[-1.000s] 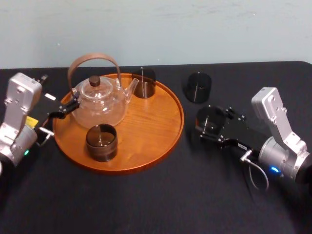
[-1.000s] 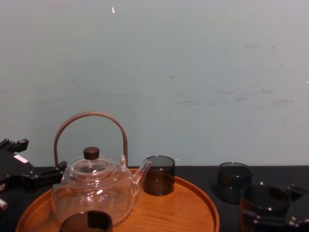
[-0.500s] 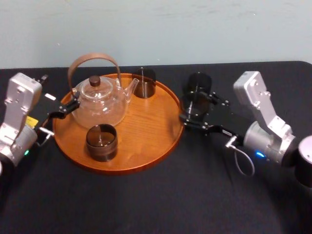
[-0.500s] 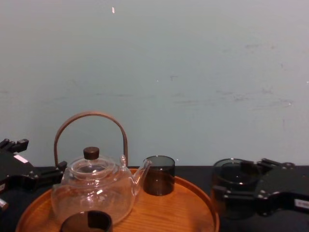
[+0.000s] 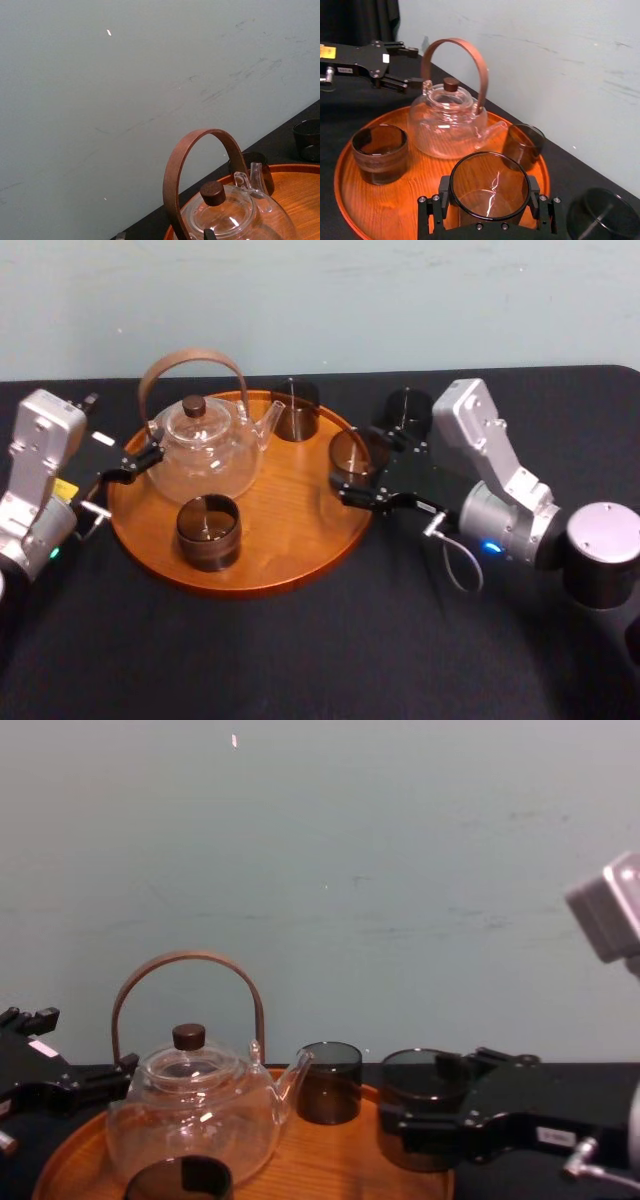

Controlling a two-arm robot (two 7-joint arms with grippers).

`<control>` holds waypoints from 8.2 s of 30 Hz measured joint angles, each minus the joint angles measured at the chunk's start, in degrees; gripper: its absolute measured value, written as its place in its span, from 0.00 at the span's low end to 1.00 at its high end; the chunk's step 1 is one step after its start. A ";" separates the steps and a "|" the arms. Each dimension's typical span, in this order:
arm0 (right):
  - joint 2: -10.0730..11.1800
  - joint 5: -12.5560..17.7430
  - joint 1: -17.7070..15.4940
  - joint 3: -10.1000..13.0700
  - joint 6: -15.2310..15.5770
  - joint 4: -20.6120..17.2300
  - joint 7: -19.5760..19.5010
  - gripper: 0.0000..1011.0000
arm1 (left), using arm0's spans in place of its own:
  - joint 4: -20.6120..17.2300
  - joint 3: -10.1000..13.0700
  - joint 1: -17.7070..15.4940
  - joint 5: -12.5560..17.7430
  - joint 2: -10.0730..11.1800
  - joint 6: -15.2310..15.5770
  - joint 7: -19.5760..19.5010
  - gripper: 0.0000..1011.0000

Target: Pick up the glass from the table and place it on the tray.

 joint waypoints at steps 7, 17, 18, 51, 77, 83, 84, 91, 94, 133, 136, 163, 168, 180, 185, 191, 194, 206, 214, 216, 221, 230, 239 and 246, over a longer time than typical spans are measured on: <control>-1.32 -0.65 1.68 -1.73 -0.41 1.68 0.46 0.91 | 0.00 0.00 0.00 0.00 0.00 0.00 0.00 1.00; -3.22 -1.89 3.69 -4.31 -0.90 4.25 0.86 0.91 | 0.00 0.00 0.00 0.00 0.00 0.00 0.00 1.00; -3.31 -1.94 3.75 -4.40 -0.92 4.36 0.87 0.91 | 0.00 0.00 0.00 0.00 0.00 0.00 0.00 1.00; -6.88 -3.12 5.95 -7.23 -4.00 12.19 2.10 0.91 | 0.00 0.00 0.00 0.00 0.00 0.00 0.00 1.00; -7.74 -3.49 5.96 -7.36 -4.82 13.69 2.23 0.91 | 0.00 0.00 0.00 0.00 0.00 0.00 0.00 1.00; -7.78 -3.44 5.86 -7.55 -4.83 13.29 2.53 0.91 | 0.00 0.00 0.00 0.00 0.00 0.00 0.00 1.00; -7.81 -3.43 5.86 -7.60 -4.82 13.28 2.54 0.91 | 0.00 0.00 0.00 0.00 0.00 0.00 0.00 1.00; -8.06 -3.50 5.88 -7.73 -4.18 13.32 2.23 0.91 | 0.00 0.00 0.00 0.00 0.00 0.00 0.00 1.00; -8.06 -3.51 5.88 -7.74 -4.14 13.33 2.19 0.91 | 0.00 0.00 0.00 0.00 0.00 0.00 0.00 1.00; -5.76 -2.26 3.94 -7.25 0.18 9.41 2.22 0.99 | 0.00 0.00 0.00 0.00 0.00 0.00 0.00 1.00; -4.79 -2.22 3.08 -6.90 1.04 8.08 1.74 0.99 | 0.00 0.00 0.00 0.00 0.00 0.00 0.00 1.00; 3.52 -0.09 -7.12 -0.42 1.70 -2.82 -1.34 0.99 | 0.00 0.00 0.00 0.00 0.00 0.00 0.00 1.00; 4.51 0.42 -8.58 1.67 1.59 -3.78 -2.39 0.99 | 0.00 0.00 0.00 0.00 0.00 0.00 0.00 1.00; 4.77 -0.37 -9.63 5.43 1.46 -2.85 -5.65 0.99 | 0.00 0.00 0.00 0.00 0.00 0.00 0.00 1.00; 4.23 -0.79 -8.56 7.53 1.81 -0.72 -7.09 0.99 | 0.00 0.00 0.00 0.00 0.00 0.00 0.00 1.00; 3.45 -1.07 -5.99 9.41 2.52 2.12 -7.59 0.99 | 0.00 0.00 0.00 0.00 0.00 0.00 0.00 1.00; 2.76 -1.41 -4.28 9.87 2.97 3.88 -7.73 0.99 | 0.00 0.00 0.00 0.00 0.00 0.00 0.00 1.00; -0.53 -2.63 3.31 8.96 3.95 10.49 -6.57 0.99 | 0.00 0.00 0.00 0.00 0.00 0.00 0.00 1.00; -2.74 -3.92 7.43 6.93 4.04 15.07 -5.55 0.99 | 0.00 0.00 0.00 0.00 0.00 0.00 0.00 1.00; -3.43 -4.38 8.68 6.38 3.93 16.78 -5.43 0.99 | 0.00 0.00 0.00 0.00 0.00 0.00 0.00 1.00; -4.74 -5.34 11.02 5.55 3.39 20.35 -5.40 0.99 | 0.00 0.00 0.00 0.00 0.00 0.00 0.00 1.00; -6.58 -6.62 14.37 4.88 2.56 25.95 -5.51 0.99 | 0.00 0.00 0.00 0.00 0.00 0.00 0.00 1.00; -8.06 -7.33 17.02 4.92 1.89 30.20 -5.66 0.99 | 0.00 0.00 0.00 0.00 0.00 0.00 0.00 1.00; -9.38 -7.71 19.42 5.07 1.02 34.21 -5.63 0.99 | 0.00 0.00 0.00 0.00 0.00 0.00 0.00 1.00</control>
